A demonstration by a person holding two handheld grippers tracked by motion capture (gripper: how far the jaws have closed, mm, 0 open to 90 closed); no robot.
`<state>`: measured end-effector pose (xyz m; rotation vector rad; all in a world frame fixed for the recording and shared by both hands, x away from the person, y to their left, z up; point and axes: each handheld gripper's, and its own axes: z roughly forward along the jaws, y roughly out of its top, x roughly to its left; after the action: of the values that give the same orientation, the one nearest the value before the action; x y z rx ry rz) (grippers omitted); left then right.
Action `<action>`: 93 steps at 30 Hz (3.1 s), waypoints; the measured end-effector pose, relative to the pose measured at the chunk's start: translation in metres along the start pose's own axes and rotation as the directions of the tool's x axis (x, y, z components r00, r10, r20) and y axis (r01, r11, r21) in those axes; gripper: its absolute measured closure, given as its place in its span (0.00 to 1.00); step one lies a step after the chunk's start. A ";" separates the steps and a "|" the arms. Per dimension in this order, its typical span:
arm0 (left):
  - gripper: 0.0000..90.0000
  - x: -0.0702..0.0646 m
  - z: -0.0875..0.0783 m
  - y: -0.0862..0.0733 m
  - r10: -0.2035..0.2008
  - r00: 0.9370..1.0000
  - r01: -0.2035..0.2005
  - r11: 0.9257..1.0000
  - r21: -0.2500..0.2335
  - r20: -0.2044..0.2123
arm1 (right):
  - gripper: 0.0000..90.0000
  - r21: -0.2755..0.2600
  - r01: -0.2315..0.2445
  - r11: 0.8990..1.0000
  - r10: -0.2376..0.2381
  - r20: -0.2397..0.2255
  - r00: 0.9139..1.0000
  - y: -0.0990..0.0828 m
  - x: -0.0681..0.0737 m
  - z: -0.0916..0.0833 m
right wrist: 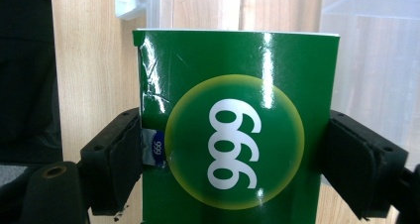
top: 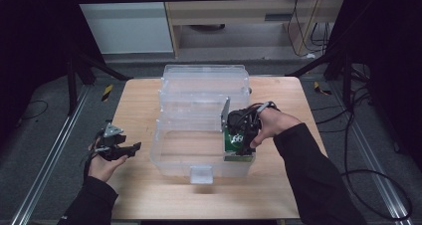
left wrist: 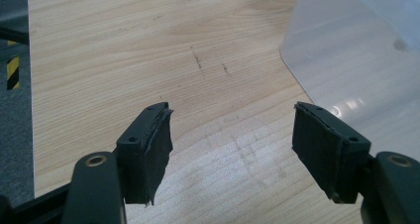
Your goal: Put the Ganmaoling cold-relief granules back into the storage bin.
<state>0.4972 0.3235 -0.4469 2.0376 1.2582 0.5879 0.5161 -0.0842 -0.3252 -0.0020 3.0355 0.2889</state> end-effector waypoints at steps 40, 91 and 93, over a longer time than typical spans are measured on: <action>0.34 -0.001 0.001 -0.001 0.005 1.000 -0.005 1.000 0.007 0.002 | 0.19 0.042 -0.007 0.999 0.009 -0.039 0.999 -0.001 -0.005 0.047; 0.51 -0.001 -0.005 0.001 0.013 1.000 -0.012 0.998 -0.056 0.014 | 0.29 -0.224 -0.233 0.947 0.253 0.067 0.965 -0.032 0.025 0.006; 0.53 -0.001 -0.007 0.002 0.004 1.000 -0.004 0.998 -0.061 0.011 | 0.29 -0.243 -0.233 0.942 0.257 0.071 0.964 -0.033 0.026 0.008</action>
<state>0.4935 0.3244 -0.4411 1.9906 1.2151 0.6088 0.4911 -0.1145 -0.3411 0.3662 2.8797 0.6424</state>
